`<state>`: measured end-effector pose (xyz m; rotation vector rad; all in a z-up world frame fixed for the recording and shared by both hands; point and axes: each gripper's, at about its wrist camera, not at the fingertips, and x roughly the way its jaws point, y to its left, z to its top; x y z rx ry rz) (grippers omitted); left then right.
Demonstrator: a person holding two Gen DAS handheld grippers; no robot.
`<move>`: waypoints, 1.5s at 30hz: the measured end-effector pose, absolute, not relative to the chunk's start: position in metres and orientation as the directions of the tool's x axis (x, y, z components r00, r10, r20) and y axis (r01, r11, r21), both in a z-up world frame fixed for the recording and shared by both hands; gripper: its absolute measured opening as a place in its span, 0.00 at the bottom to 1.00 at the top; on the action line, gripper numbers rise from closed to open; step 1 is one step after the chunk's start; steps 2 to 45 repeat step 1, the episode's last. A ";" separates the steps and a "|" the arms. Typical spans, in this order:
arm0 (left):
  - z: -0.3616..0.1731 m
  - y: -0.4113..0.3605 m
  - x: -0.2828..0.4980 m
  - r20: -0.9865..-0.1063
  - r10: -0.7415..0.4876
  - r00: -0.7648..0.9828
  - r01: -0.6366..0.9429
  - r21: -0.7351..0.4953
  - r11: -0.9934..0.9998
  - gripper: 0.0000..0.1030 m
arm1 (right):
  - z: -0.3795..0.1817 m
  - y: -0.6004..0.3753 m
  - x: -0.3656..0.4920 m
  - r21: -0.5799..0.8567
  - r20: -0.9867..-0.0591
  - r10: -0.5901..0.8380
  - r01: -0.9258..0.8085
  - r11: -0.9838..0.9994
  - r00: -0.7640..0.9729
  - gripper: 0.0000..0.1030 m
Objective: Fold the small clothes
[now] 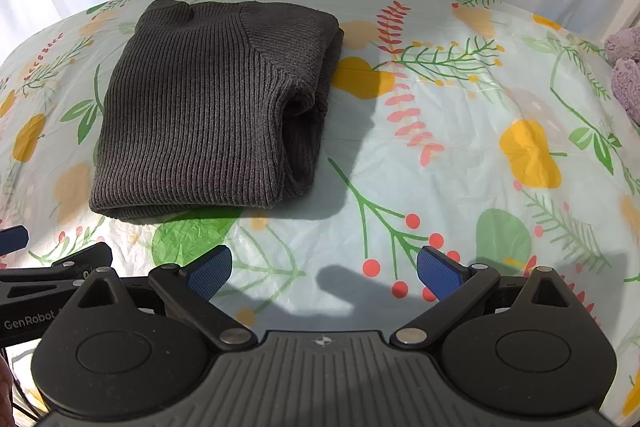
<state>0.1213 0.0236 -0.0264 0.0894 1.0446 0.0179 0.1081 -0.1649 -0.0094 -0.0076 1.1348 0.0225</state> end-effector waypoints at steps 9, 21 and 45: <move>-0.026 0.023 0.121 -0.862 0.063 0.502 0.031 0.091 0.995 1.00 | -0.009 -0.165 0.108 0.006 -0.906 0.014 -0.021 1.000 0.423 0.96; -0.026 0.023 0.121 -0.862 0.063 0.502 0.031 0.091 0.995 1.00 | -0.009 -0.165 0.108 0.006 -0.906 0.014 -0.021 1.000 0.423 0.96; -0.026 0.023 0.121 -0.862 0.063 0.502 0.031 0.091 0.995 1.00 | -0.009 -0.165 0.108 0.006 -0.906 0.014 -0.021 1.000 0.423 0.96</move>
